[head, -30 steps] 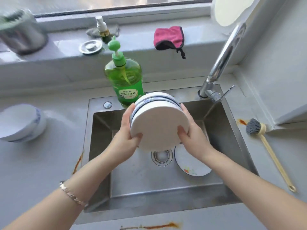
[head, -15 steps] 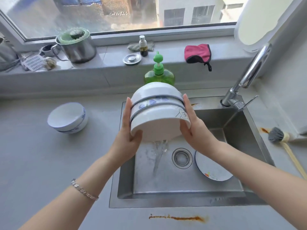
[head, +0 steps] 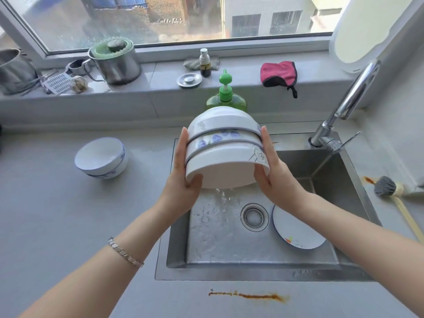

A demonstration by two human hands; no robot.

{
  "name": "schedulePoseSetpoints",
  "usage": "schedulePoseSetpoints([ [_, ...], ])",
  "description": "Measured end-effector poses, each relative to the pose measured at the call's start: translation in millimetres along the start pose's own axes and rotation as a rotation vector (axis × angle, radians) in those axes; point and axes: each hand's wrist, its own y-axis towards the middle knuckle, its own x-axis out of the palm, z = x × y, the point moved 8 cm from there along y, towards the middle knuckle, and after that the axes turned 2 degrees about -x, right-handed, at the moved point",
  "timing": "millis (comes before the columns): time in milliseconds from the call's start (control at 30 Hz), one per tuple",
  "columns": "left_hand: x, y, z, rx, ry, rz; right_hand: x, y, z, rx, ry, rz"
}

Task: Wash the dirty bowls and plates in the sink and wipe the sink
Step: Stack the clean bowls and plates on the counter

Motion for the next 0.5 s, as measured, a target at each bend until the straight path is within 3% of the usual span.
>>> schedulePoseSetpoints([
  [500, 3.5, 1.1, -3.6, 0.07, -0.055, -0.093, 1.1, -5.1, 3.3, -0.005, -0.009, -0.022],
])
